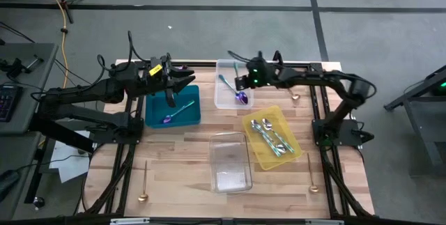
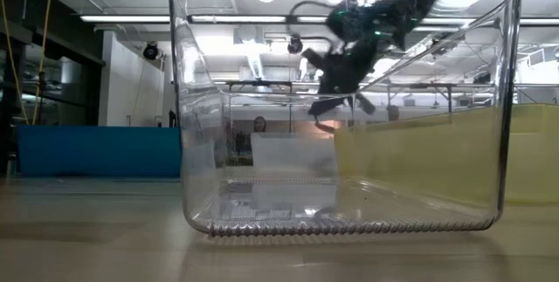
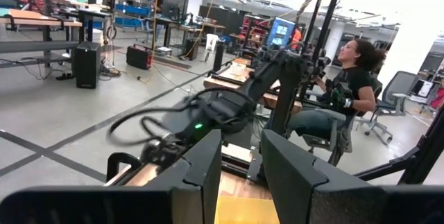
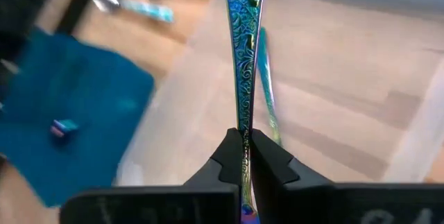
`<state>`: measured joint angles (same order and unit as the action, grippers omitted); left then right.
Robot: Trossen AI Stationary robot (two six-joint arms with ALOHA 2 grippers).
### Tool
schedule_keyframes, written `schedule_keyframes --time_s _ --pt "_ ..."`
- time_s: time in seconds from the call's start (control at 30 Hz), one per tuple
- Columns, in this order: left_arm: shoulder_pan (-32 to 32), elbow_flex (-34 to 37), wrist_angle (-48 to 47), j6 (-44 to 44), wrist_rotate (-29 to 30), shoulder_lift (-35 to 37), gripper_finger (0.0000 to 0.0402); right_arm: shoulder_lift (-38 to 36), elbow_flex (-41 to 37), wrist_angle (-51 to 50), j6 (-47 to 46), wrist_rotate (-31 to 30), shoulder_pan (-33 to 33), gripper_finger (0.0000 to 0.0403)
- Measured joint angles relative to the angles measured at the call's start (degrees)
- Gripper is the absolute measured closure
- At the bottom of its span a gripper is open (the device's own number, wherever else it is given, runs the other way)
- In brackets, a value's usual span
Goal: Sort silverware by color (type)
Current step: Put the violet spoon into the white bin, then put the gold spoon into the transparent bin
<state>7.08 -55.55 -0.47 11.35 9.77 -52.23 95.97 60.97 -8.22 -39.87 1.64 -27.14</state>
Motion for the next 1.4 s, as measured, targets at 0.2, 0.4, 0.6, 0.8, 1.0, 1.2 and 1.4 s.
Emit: schedule_keyframes --time_s 0.2,0.4,0.6,0.8,1.0,1.2,1.4 --pt "0.0 0.0 0.0 0.0 0.0 0.0 0.0306 9.2 13.9 -15.7 6.3 -1.6 -0.6 0.0400" --pt "0.0 0.0 0.0 0.0 0.0 0.0 0.0306 15.9 21.1 -20.9 7.5 -1.1 -1.5 0.0400" --pt "0.0 0.0 0.3 0.0 0.0 0.0 0.0306 18.7 22.2 -21.5 7.0 -0.2 -1.5 0.0390" --pt "0.0 0.0 0.3 0.0 0.0 0.0 0.0306 19.0 22.3 -21.5 6.9 0.0 -1.5 0.0370" --pt "0.0 0.0 0.3 0.0 0.0 0.0 0.0306 19.0 22.3 -21.5 7.9 0.2 -1.4 0.0366" --pt "0.0 0.0 0.3 0.0 0.0 0.0 0.0306 19.0 22.3 -21.5 8.4 2.1 -1.4 0.0364" --pt "0.0 0.0 0.3 0.0 0.0 0.0 0.0306 18.9 22.3 -21.6 8.5 3.3 -1.4 0.0334"
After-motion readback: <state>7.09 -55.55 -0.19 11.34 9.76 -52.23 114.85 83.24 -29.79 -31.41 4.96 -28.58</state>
